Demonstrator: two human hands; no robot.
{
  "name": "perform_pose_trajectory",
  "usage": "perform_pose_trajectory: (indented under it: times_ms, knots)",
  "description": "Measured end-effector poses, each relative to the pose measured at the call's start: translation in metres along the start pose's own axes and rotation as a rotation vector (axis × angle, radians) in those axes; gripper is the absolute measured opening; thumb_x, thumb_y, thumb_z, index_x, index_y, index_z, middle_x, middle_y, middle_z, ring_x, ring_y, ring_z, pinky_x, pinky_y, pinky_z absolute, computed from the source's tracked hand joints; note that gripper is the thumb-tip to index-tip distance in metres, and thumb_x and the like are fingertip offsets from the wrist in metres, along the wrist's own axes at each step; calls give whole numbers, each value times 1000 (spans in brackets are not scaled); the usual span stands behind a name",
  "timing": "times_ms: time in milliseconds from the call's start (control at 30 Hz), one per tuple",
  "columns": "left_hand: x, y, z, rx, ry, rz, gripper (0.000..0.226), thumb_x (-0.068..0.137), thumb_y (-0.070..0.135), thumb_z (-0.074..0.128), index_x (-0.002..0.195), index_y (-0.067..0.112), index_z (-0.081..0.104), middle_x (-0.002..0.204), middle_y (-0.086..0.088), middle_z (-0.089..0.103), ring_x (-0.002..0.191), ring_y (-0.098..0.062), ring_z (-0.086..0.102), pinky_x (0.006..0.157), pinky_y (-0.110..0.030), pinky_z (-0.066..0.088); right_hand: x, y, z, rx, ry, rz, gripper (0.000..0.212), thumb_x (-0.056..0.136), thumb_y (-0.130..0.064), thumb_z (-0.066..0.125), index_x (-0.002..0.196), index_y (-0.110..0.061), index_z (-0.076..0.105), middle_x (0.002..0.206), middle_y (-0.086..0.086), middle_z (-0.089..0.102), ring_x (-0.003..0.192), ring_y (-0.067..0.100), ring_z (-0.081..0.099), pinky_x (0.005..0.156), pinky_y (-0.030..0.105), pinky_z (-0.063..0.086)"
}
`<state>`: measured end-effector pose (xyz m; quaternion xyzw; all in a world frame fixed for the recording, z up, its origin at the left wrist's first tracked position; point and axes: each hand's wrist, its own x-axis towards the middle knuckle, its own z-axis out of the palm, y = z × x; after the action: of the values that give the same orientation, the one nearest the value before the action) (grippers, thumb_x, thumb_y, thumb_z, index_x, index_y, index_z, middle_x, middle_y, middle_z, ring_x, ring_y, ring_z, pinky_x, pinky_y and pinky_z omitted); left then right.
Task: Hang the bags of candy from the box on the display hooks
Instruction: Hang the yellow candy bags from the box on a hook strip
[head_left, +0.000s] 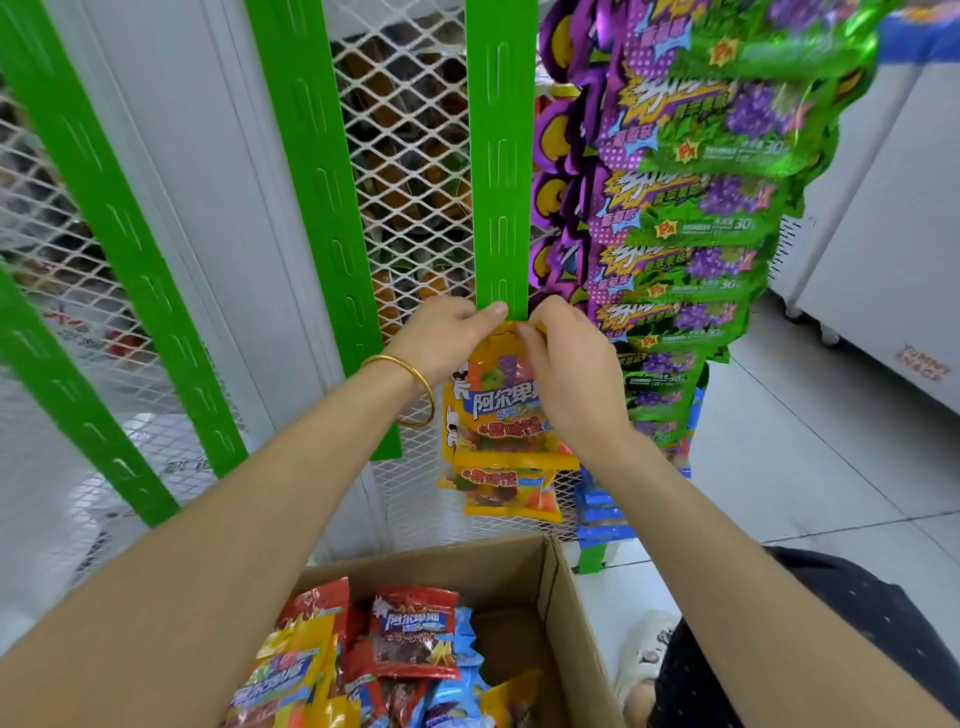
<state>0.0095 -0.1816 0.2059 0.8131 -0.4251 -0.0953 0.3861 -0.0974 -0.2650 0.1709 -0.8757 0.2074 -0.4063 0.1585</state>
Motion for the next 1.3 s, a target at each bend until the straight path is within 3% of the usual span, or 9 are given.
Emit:
perform_pose_trajectory:
  times_ms: [167,467,700,767,833,900,1000,1167,1300]
  knots:
    - [1,3,-2,-57,-23,-43,47,93,44,46,58,15,35,57,-4,30,53,-17,31,55,-29,24,2,1,4,-50,-42,8,15,97,-22,44,86,-13,40,77,4,44,66,24,40,51,35,24]
    - [-2,-4,-2,20,-50,1,49,95,41,44,55,17,29,55,1,25,49,-13,24,47,-22,22,-10,12,12,4,-182,55,18,98,-24,45,85,-13,38,78,3,46,68,25,45,57,33,30]
    - [-2,-21,7,74,-14,67,41,96,22,46,58,14,34,60,-1,33,52,-11,30,41,-12,28,-13,13,15,75,-270,134,19,98,-22,42,107,-5,41,100,14,56,82,33,56,63,41,41]
    - [-5,-25,8,91,20,96,32,95,20,47,64,12,44,65,-1,41,58,-13,38,47,-13,29,-17,13,12,84,-253,126,21,97,-20,44,114,-7,40,110,14,54,87,32,58,69,47,47]
    - [-11,-30,11,62,58,111,13,94,18,50,90,9,58,84,-1,54,77,-14,50,64,-21,37,-24,13,10,51,-207,106,30,96,-17,47,124,-8,38,122,12,49,88,33,59,69,48,49]
    - [-18,-36,17,-15,114,107,28,91,16,55,118,9,55,108,-1,58,101,-14,53,86,-25,43,-33,15,9,-37,-138,80,37,95,-13,49,130,-10,36,126,10,44,81,33,59,59,45,50]
    - [-30,-46,27,-128,245,90,49,86,15,62,131,12,43,125,-1,51,117,-14,48,103,-35,41,-55,18,6,-81,-34,99,38,90,-6,52,126,-12,41,119,7,47,79,28,58,51,42,49]
    - [-49,-68,51,-123,470,-13,58,78,22,71,128,9,44,117,2,44,117,-23,46,101,-39,40,-99,34,20,108,-110,388,33,92,-21,54,121,-12,43,112,1,49,88,17,55,67,36,47]
    - [-52,-87,69,-118,317,-202,71,69,48,68,124,7,47,121,-6,54,115,-25,51,98,-45,44,-104,51,44,218,-338,549,52,94,-21,53,139,-6,30,138,9,44,124,24,46,99,39,43]
